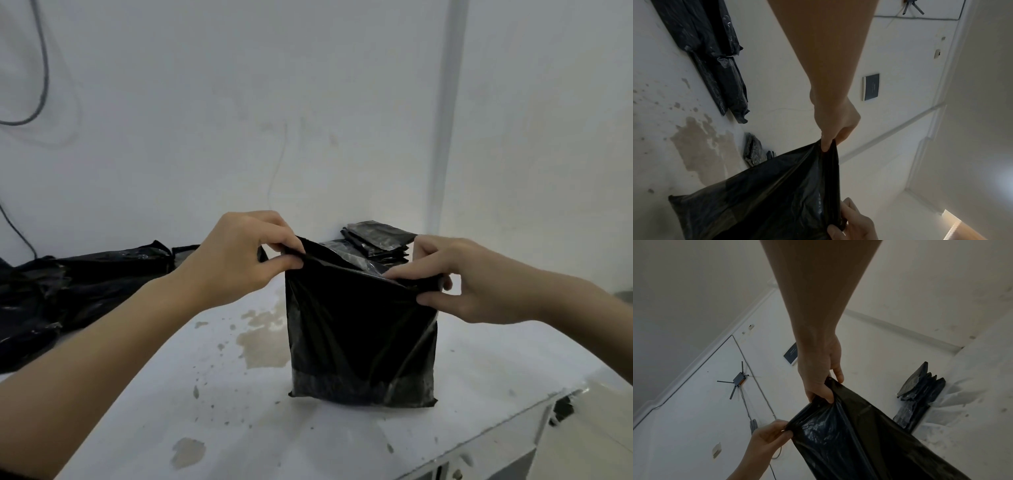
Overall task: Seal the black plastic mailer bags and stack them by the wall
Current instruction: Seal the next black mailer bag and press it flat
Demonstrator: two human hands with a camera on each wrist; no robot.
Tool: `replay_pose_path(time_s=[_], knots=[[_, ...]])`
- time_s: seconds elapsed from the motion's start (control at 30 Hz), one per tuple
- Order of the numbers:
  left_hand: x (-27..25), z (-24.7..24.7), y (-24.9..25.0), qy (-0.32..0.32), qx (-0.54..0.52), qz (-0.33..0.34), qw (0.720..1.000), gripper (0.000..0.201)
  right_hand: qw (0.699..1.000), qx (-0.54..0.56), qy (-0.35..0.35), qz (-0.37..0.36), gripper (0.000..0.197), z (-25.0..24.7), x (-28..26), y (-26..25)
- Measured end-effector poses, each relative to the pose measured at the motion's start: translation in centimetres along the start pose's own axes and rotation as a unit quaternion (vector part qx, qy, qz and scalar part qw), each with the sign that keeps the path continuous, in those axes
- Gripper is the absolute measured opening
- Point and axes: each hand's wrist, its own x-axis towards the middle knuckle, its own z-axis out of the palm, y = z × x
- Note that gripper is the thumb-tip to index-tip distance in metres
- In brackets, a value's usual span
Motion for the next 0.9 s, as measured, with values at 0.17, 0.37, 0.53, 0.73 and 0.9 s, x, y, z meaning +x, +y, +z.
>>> replay_pose_path(time_s=[0.17,0.37,0.53,0.73,0.9], knots=[[0.4,-0.1,0.0,-0.021,0.012,0.005,1.0,0.007,1.0,0.023,0.008,-0.006,0.049,-0.4,0.1,-0.1],[0.1,-0.5,-0.5,-0.033,0.016,-0.032,0.999,0.007,0.999,0.03,0.04,0.004,0.049,-0.4,0.4,-0.9],[0.1,-0.8,-0.3,-0.041,0.019,-0.029,0.999,0.011,0.999,-0.032,-0.008,-0.011,0.055,-0.5,1.1,-1.5],[0.2,-1.4,-0.3,-0.085,0.016,-0.084,0.993,0.01,0.998,0.005,-0.063,-0.032,0.078,-0.6,1.2,-3.3],[0.1,-1.8,-0.2,-0.096,0.018,-0.096,0.991,0.013,0.997,-0.074,-0.016,-0.017,0.044,-0.4,1.8,-2.4]])
